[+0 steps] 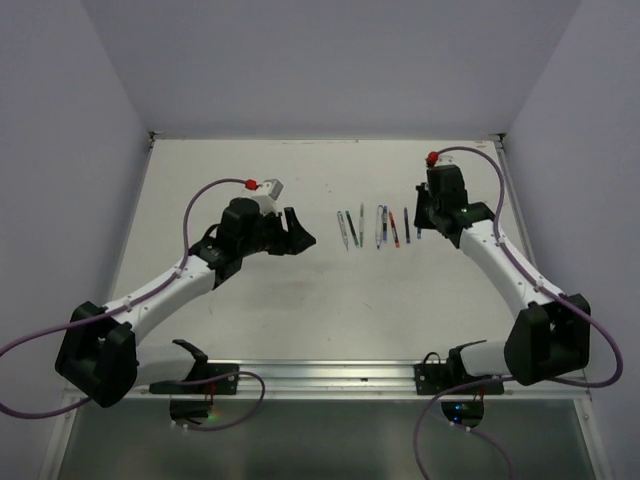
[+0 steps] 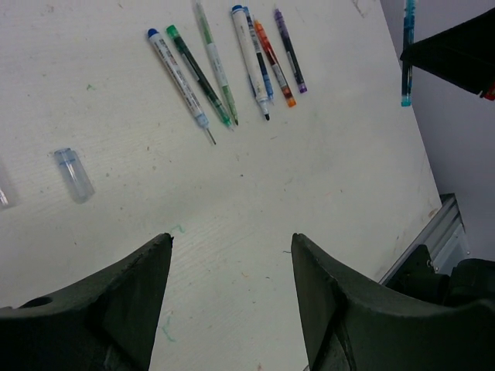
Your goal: Open the pen caps
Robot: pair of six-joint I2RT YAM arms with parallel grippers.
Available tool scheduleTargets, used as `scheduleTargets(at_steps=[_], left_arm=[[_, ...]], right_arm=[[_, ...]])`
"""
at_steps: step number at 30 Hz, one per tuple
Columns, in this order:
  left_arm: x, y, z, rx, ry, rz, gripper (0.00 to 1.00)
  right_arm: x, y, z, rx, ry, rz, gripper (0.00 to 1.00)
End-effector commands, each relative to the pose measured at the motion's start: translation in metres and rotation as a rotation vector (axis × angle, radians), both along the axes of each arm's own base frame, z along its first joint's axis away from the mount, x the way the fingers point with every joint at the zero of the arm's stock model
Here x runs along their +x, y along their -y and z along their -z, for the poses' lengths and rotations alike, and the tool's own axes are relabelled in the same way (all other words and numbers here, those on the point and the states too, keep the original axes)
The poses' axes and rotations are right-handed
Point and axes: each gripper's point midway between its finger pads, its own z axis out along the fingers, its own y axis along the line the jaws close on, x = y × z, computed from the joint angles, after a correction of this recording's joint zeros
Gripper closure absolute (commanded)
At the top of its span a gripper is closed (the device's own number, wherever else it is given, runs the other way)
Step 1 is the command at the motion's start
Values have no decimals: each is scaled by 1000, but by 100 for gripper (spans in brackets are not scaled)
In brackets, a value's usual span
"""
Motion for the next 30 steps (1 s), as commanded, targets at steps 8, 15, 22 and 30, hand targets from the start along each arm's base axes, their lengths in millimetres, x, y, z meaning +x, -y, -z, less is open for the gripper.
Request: scheduleTargets(at_steps=[8,15,22,30], left_arm=[[4,26,-60,-249,59,20,35],[10,38,-73,-326,27,34,36],[14,36,-63,-351,-8,7,38],[14,33,-53,-345,-25,-23,40]], right_arm=[[-42,-142,-46,300,91,-582,100],[-74,-206,-36,425,46,-772,100],[-91,-232,-33,465,45,-815,100],[-104,-243,-34,480,52,-826,100]])
